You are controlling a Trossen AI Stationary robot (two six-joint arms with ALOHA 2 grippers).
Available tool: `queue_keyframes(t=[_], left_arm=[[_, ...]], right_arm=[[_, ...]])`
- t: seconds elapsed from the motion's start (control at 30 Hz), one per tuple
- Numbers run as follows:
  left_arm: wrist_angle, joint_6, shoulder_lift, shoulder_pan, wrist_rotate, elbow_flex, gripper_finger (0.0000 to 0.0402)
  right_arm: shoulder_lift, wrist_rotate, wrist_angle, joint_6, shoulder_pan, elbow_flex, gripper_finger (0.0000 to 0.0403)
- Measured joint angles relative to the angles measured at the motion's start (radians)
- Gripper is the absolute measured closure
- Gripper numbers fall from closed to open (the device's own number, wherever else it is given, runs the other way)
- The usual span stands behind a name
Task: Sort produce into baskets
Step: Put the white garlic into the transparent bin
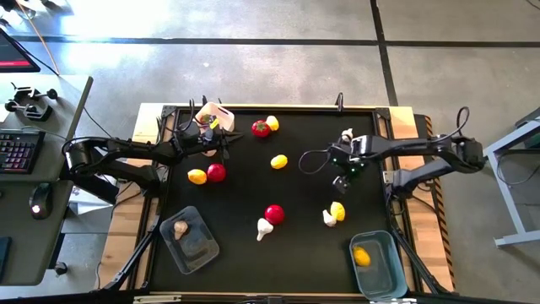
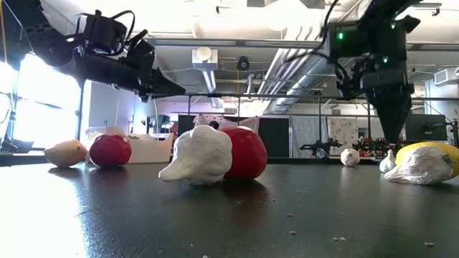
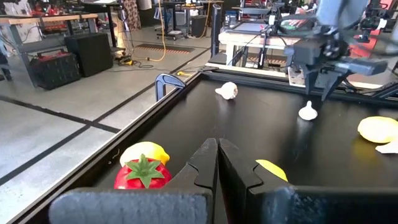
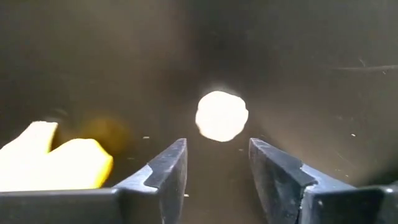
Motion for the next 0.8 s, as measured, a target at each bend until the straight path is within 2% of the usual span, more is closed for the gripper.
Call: queue_keyframes(t=[0.17,0.3,0.43,0.63,0.8], left_arm=[[0.0,0.008,0.0,0.0,0.0,0.0,0.0401],[0.0,0.008,0.0,0.0,0.0,0.0,0.0401],[0.0,0.009,0.0,0.0,0.0,0.0,0.0401],[-0.001,0.01,0.0,0.0,0.0,0.0,0.0401],[-0.001,0.01,0.0,0.0,0.0,0.0,0.0401]], right_arm=[[0.024,-0.044,0.048,-0.069,-0.037,-0.022,0.0239],[0.04,-0.094,0.074,-0.115,-0.07,-0.051,0.0258],[0.049,-0.092,0.087,-0.14,-0.092,-0.055,0.0295],[0.05,-0.128,0.093,-0.194,-0.114,-0.055,0.0388],[0.048,-0.156,0.081,-0.227,-0.126,-0.054,0.0394]])
